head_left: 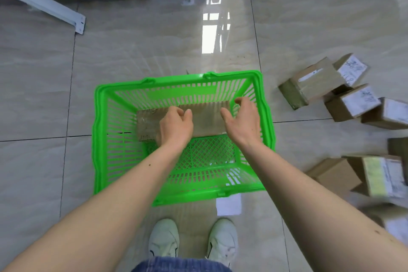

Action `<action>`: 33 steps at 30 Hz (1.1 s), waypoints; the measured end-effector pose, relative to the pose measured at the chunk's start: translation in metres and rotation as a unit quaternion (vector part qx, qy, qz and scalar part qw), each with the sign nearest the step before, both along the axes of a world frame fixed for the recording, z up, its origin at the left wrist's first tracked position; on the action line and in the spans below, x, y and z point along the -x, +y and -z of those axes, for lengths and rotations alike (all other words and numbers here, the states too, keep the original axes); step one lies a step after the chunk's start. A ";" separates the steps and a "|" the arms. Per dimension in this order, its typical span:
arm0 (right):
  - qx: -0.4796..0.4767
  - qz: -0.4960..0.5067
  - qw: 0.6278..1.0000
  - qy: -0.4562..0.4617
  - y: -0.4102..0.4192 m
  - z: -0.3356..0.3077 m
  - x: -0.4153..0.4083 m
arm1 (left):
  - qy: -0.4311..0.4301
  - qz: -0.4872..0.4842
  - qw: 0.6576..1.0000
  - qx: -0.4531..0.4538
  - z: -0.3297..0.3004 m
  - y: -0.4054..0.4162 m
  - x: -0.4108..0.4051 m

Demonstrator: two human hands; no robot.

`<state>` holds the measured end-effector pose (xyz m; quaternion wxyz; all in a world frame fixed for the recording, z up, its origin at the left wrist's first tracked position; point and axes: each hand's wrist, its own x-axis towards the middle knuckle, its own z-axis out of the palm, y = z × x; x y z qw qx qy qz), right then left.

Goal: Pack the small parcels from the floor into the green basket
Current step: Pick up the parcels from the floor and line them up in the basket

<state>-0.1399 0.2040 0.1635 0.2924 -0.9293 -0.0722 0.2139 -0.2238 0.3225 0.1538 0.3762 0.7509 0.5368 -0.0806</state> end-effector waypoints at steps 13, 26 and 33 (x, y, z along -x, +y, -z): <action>-0.042 0.177 0.983 0.022 -0.151 -0.245 0.005 | -0.088 0.180 0.979 0.025 -0.234 -0.126 -0.060; -0.025 0.265 0.963 0.032 -0.323 -0.322 -0.032 | -0.081 0.250 0.963 0.069 -0.318 -0.285 -0.123; 0.002 0.274 0.959 0.071 -0.402 -0.300 -0.067 | -0.043 0.245 0.965 0.087 -0.291 -0.355 -0.154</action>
